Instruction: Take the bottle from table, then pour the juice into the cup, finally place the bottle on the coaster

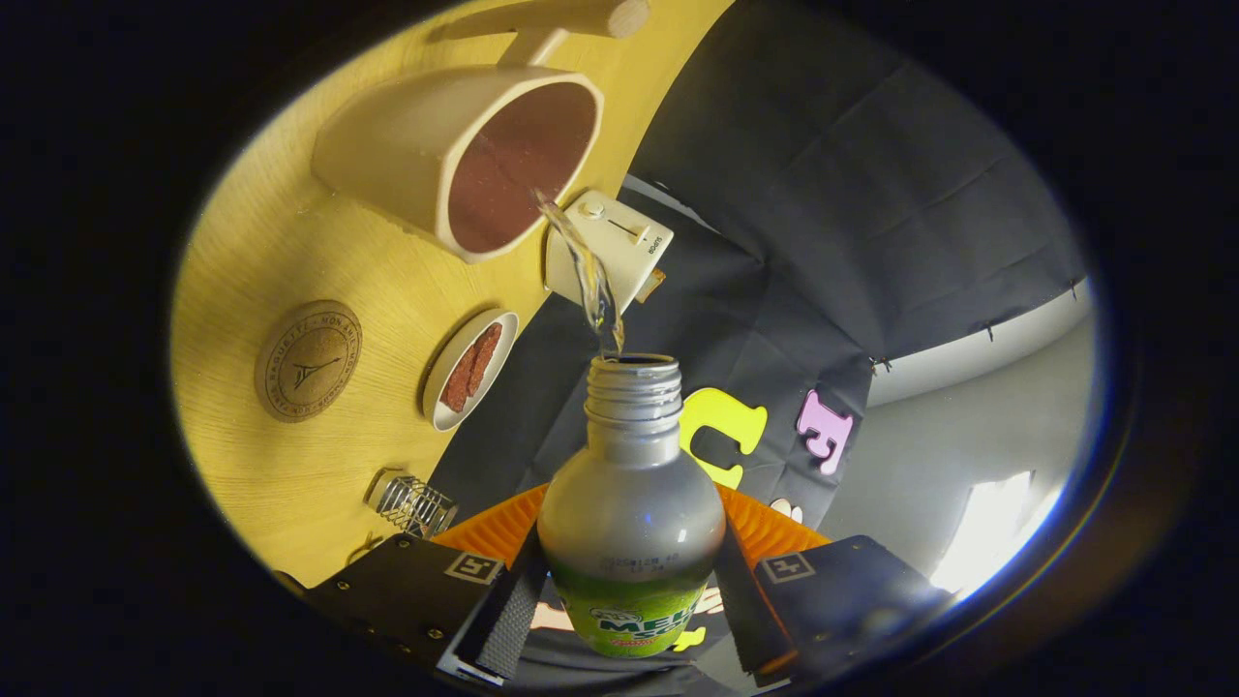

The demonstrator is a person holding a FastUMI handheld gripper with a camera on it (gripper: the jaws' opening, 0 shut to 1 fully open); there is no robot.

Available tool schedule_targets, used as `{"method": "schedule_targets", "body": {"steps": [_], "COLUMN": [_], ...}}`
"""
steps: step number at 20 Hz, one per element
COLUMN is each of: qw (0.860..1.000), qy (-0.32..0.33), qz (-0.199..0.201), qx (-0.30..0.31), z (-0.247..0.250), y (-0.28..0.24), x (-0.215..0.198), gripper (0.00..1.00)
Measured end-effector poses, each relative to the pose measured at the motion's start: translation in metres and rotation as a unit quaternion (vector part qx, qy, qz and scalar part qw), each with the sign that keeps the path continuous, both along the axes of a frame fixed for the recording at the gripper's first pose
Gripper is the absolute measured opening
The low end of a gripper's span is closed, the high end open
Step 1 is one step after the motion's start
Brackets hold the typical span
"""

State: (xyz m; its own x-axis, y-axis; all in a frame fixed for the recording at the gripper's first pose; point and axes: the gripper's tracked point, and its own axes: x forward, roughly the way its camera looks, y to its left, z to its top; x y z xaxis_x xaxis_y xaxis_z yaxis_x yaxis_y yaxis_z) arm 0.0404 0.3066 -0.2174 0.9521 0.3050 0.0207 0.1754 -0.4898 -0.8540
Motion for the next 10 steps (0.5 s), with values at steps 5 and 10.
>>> {"method": "schedule_targets", "body": {"steps": [5, 10], "qw": [0.999, 0.997], "qy": [-0.015, -0.017], "qz": [0.012, 0.018], "qx": [-0.045, -0.079], "z": [0.002, -0.005], "y": [0.005, 0.012], "x": [-0.005, -0.011], "gripper": [0.81, 0.81]}}
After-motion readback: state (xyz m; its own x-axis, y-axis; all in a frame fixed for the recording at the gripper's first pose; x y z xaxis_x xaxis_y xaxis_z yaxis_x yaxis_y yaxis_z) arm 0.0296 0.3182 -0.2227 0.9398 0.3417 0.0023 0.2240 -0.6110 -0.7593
